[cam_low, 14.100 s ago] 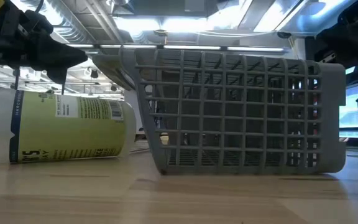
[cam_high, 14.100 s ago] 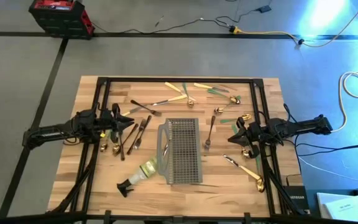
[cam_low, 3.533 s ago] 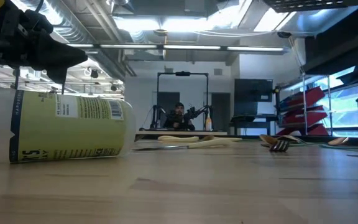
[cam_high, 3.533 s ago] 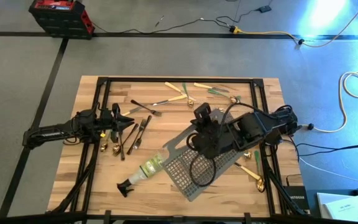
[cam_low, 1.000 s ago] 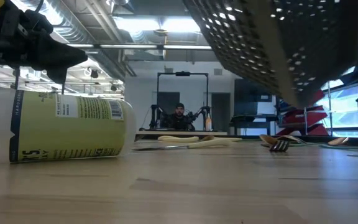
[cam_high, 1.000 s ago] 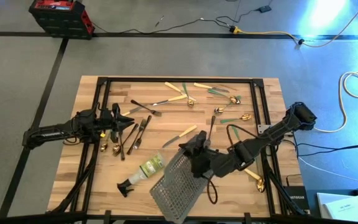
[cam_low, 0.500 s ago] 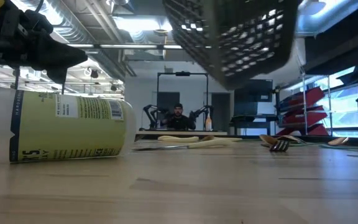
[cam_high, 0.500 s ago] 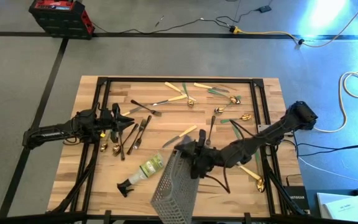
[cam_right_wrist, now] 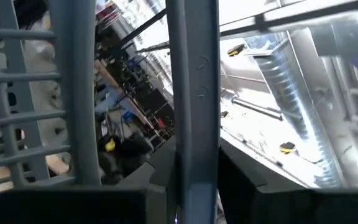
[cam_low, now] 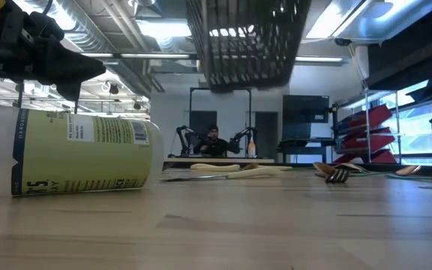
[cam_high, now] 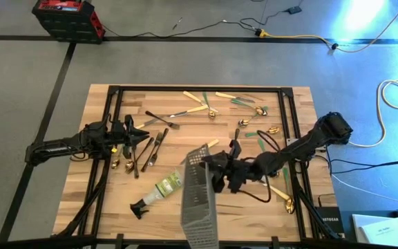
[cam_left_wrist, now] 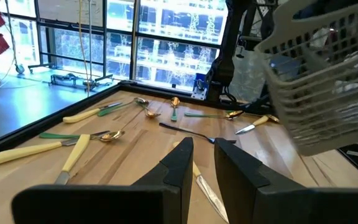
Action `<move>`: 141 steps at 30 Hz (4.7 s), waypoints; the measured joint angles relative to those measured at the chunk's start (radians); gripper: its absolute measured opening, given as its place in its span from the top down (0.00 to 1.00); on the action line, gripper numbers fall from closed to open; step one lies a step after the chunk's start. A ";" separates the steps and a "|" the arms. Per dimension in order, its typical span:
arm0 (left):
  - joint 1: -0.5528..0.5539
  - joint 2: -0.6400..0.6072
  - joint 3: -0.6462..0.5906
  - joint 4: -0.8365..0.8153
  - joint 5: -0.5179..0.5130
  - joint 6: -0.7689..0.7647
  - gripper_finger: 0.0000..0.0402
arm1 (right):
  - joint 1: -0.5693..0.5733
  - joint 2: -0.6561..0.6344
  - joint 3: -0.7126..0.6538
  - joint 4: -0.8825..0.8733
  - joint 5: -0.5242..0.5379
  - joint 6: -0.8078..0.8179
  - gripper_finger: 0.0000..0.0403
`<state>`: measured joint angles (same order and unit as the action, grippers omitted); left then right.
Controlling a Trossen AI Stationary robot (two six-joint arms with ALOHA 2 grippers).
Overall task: Sort silverware
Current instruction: Prepare the silverware basket, then put the spoon into the silverware basket
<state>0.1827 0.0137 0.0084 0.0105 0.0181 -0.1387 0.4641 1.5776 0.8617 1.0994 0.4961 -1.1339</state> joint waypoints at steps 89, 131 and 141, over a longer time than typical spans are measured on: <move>0.000 0.000 0.000 0.000 0.000 0.000 0.87 | 0.158 0.220 -0.108 -0.089 0.428 -0.179 0.60; 0.000 0.000 0.000 0.000 0.000 0.000 0.87 | 0.291 0.113 -0.108 -0.191 0.728 0.049 0.43; 0.000 0.000 0.000 0.000 0.000 0.000 0.87 | 0.367 0.054 -0.108 -0.445 0.879 0.293 0.43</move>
<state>0.1825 0.0137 0.0082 0.0105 0.0181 -0.1387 0.8309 1.6319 0.7532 0.6547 1.3755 -0.8405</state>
